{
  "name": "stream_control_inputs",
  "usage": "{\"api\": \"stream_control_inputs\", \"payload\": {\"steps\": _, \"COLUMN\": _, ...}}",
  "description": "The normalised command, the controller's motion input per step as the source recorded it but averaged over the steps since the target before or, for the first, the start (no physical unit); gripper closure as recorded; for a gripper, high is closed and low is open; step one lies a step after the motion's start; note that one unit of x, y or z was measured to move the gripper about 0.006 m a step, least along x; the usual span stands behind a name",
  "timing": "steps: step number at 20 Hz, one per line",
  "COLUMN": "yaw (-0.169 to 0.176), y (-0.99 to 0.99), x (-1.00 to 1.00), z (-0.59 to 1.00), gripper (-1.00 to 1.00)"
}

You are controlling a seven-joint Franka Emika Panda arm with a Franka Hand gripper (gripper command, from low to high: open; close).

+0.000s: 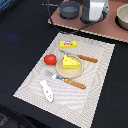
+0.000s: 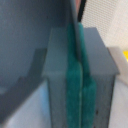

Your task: Interact with the objects in diverse but meaningful ways.

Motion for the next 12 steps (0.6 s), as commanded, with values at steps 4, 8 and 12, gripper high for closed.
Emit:
{"api": "stream_control_inputs", "payload": {"steps": 4, "yaw": 0.0, "y": -0.77, "x": -0.51, "z": 0.32, "gripper": 1.0}}
{"api": "stream_control_inputs", "payload": {"steps": 8, "yaw": 0.0, "y": -0.73, "x": -0.63, "z": 0.01, "gripper": 1.0}}
{"api": "stream_control_inputs", "payload": {"steps": 12, "yaw": 0.0, "y": -0.68, "x": -0.73, "z": -0.18, "gripper": 1.0}}
